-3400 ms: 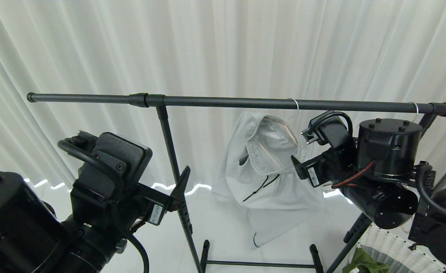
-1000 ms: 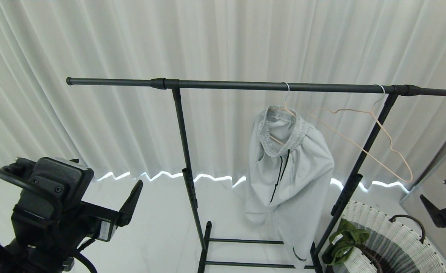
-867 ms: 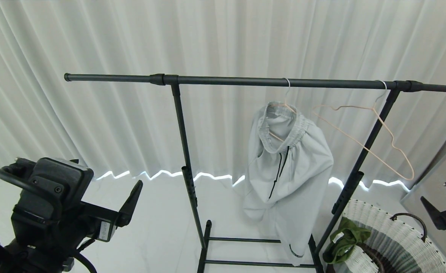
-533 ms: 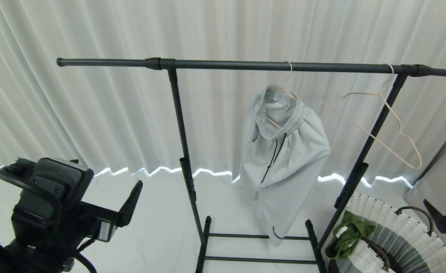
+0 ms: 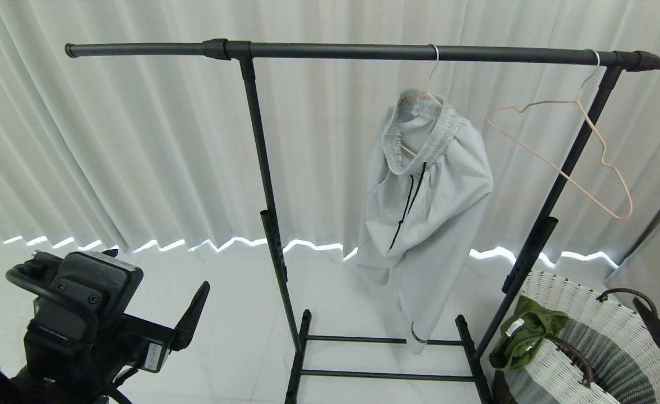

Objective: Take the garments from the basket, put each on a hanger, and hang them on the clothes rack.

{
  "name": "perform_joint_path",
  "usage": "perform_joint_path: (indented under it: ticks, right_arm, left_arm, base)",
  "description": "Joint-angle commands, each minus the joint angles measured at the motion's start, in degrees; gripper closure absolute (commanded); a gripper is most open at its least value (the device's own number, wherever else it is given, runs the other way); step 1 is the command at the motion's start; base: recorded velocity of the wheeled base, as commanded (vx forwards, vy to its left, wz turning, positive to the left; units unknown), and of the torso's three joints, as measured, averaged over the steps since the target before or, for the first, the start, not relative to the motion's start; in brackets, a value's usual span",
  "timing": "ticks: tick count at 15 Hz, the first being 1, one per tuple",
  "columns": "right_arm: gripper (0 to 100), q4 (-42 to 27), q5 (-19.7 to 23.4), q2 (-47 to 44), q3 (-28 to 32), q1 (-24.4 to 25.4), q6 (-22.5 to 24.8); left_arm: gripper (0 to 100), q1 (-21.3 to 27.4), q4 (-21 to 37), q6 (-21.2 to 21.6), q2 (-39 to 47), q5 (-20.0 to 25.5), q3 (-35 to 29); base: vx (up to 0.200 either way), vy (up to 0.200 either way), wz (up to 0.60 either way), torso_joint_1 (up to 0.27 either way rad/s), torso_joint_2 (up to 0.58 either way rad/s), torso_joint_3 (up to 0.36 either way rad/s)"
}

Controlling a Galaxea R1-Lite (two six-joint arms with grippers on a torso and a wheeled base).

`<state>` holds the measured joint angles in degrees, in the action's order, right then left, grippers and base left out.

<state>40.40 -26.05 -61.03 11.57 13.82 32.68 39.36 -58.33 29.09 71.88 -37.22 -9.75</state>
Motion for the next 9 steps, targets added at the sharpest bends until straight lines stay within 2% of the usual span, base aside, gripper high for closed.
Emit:
perform_joint_path:
  ticks: [1, 9]
  right_arm:
    - [0, 0.03, 0.04, 0.38, -0.14, -0.20, 0.10]
    - [0, 0.03, 0.04, 0.91, -1.73, -0.20, 0.54]
  left_arm:
    - [0, 0.01, -0.03, 0.01, -0.07, -0.05, 0.08]
    - [0, 0.01, -0.03, 0.18, -0.07, -0.05, 0.00]
  base:
    - [0.000, 0.000, 0.00, -0.212, 0.50, 0.281]
    - [0.000, 0.000, 0.00, -0.195, 0.48, 0.285]
